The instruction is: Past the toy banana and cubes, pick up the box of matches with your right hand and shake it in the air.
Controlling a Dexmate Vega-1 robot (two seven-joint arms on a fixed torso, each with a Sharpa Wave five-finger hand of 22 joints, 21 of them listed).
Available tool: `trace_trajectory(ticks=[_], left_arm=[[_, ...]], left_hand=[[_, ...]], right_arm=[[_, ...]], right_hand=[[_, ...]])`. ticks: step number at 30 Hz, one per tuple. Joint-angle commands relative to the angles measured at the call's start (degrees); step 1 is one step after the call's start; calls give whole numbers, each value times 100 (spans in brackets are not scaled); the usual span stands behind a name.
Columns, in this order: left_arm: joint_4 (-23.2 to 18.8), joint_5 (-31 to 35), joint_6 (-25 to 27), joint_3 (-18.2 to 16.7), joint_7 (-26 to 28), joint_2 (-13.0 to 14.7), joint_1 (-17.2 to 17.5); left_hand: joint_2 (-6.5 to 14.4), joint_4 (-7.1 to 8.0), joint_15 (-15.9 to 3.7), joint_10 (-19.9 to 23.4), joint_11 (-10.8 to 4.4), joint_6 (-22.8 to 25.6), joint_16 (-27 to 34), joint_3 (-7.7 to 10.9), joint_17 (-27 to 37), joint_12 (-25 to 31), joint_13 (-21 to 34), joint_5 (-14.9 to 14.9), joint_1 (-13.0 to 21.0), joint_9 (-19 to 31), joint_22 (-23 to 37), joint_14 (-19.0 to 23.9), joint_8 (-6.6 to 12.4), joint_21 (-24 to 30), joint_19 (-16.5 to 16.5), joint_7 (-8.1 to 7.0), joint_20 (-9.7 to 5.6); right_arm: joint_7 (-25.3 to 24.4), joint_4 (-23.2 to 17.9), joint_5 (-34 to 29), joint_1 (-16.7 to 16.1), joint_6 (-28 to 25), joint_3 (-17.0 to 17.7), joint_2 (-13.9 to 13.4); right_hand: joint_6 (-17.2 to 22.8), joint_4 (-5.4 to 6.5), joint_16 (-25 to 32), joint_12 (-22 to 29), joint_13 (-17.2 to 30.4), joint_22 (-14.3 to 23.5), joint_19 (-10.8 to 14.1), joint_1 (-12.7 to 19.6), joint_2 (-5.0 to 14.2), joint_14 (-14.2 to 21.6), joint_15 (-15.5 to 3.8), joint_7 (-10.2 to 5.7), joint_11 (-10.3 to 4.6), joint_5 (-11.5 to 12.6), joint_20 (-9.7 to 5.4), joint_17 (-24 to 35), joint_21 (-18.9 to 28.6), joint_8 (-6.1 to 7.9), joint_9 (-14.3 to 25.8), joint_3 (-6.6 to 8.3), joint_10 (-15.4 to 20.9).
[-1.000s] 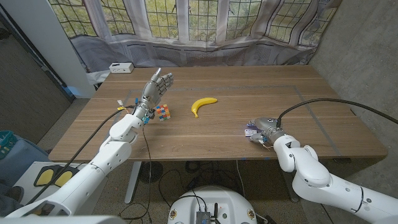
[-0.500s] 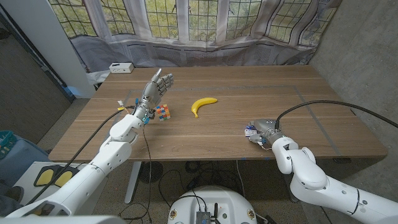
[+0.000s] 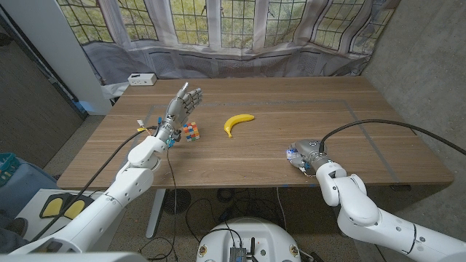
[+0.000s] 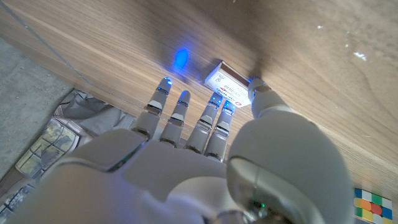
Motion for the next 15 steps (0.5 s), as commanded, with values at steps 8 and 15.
trace_trajectory(ticks=[8, 15], left_arm=[[-71, 0, -14, -31, 52, 26, 68], [-59, -3, -5, -27, 51, 20, 55]], left_hand=[[29, -34, -54, 26, -38, 59, -1, 24, 35, -21, 14, -14, -2, 29, 19, -5, 26, -18, -18, -30, 54], [30, -38, -53, 25, -33, 49, -1, 24, 35, -23, 14, -14, -6, 29, 19, -8, 22, -19, -26, -25, 67]], right_arm=[[18, 235, -386, -117, 186, 70, 210], [-164, 305, -535, -188, 220, 138, 290]], right_hand=[[552, -21, 129, 143, 38, 24, 397, 262, 76, 412, -118, -12, 14, 20, -26, 15, 45, 161, 44, -82, 575], [948, -20, 249, 244, 42, 24, 589, 411, 126, 812, -264, -14, -2, 11, -28, 21, 37, 254, 42, -138, 1014]])
